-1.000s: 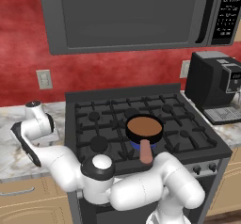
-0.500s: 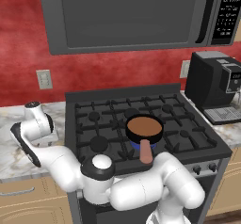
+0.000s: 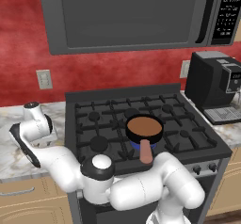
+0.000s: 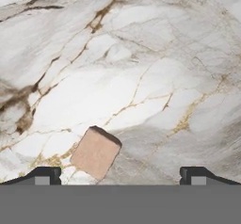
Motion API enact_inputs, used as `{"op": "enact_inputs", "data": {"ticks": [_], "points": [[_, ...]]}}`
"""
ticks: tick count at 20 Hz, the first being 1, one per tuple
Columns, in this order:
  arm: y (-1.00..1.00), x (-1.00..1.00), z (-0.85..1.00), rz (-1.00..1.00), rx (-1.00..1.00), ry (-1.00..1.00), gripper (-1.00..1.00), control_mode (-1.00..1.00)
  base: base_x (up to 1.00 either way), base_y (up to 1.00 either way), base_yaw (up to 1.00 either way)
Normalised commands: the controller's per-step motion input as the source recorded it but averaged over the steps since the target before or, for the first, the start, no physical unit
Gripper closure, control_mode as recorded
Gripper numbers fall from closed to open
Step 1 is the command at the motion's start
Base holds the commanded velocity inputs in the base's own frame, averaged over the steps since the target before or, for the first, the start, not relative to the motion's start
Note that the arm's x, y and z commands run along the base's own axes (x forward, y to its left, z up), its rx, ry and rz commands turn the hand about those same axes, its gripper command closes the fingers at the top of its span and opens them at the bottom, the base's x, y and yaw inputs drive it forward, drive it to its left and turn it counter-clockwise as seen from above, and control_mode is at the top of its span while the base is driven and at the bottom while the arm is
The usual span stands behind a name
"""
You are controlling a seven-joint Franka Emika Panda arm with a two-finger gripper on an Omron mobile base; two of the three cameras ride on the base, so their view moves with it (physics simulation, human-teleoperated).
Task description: Pick up the sugar cube(s) and place them in the saucepan with hot chocolate.
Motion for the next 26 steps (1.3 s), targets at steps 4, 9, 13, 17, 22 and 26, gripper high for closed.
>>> {"op": "enact_inputs", "data": {"ticks": [4,9,13,17,22,26], "points": [[0.0,0.09,0.0,0.16,0.0,0.0,-1.0,-1.0,0.0,0.0,0.0],[0.0,0.09,0.0,0.13,0.0,0.0,-1.0,-1.0,0.0,0.0,0.0],[0.02,0.05,0.0,0.07,0.0,0.0,-1.0,-1.0,0.0,0.0,0.0],[0.17,0.11,-0.03,0.11,0.0,0.0,-1.0,-1.0,0.0,0.0,0.0],[0.17,0.0,-0.03,0.12,0.01,0.0,-1.0,-1.0,0.0,0.0,0.0],[0.05,0.0,-0.09,0.09,0.0,0.0,-1.0,-1.0,0.0,0.0,0.0]]}}
